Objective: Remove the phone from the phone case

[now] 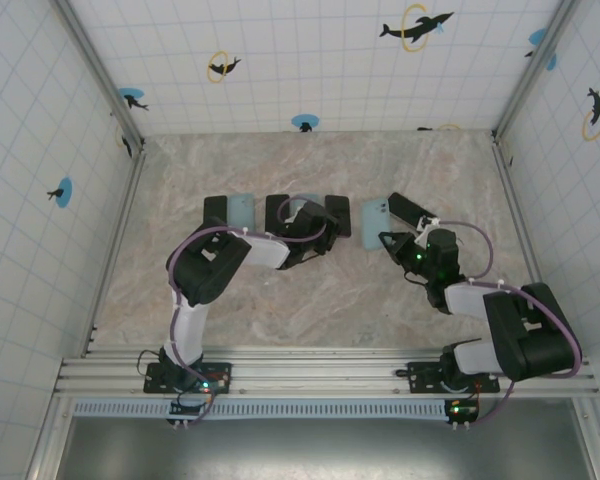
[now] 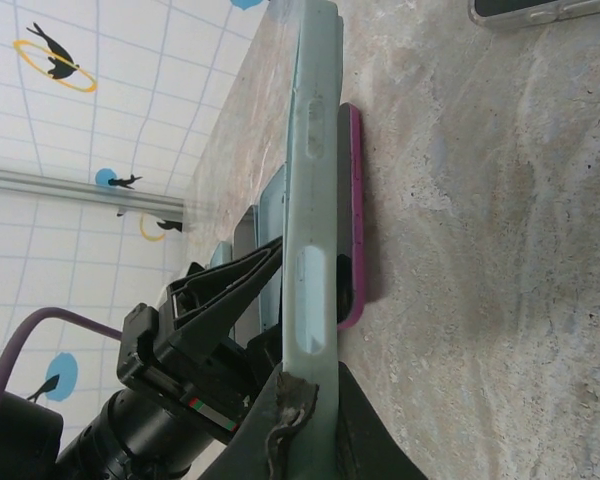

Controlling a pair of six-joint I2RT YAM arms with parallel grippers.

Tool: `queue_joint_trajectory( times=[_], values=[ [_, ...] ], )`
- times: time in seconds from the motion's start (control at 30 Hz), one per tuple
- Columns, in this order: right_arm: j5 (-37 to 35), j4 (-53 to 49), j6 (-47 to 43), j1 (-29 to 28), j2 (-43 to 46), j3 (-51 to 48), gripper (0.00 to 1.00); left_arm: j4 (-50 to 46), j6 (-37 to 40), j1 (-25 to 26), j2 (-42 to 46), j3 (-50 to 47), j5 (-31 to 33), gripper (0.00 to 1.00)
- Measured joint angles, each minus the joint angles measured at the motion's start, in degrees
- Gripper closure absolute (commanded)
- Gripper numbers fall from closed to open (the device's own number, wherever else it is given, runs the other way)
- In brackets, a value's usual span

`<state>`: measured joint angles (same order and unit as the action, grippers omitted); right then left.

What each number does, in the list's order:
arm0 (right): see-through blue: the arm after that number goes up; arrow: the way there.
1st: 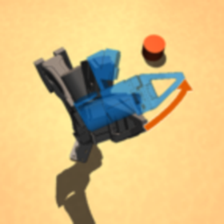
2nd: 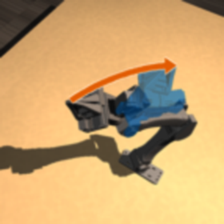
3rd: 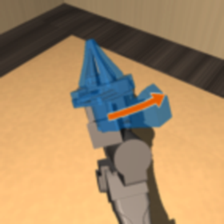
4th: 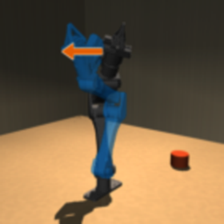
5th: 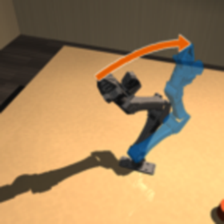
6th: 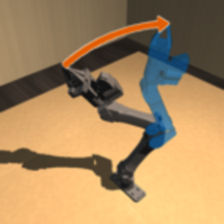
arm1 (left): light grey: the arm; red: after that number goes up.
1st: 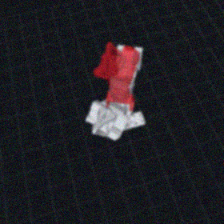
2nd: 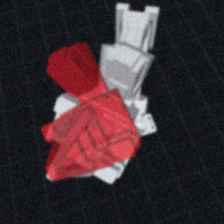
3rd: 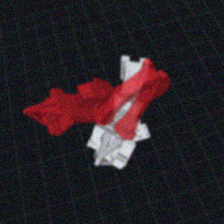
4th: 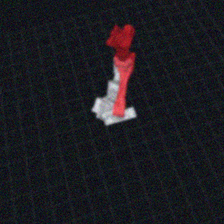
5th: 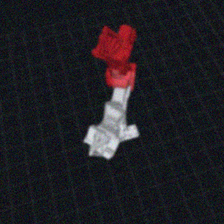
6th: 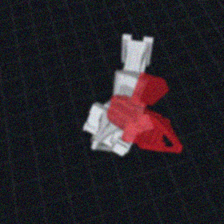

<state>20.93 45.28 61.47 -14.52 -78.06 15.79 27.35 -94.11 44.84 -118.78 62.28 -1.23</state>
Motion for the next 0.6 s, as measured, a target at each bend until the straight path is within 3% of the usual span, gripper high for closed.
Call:
queue_joint_trajectory(
  times=[0.3,0.6],
  values=[
    [-0.04,-0.61,-1.70,0.02,-2.01,0.37,0.94,-1.01,0.22,0.00,2.84,-3.28,-0.31,0.41],
    [-0.07,-1.70,-5.62,0.37,-9.68,5.14,0.94,-1.03,0.70,-0.07,5.49,-6.45,-0.63,0.38]
  ],
)
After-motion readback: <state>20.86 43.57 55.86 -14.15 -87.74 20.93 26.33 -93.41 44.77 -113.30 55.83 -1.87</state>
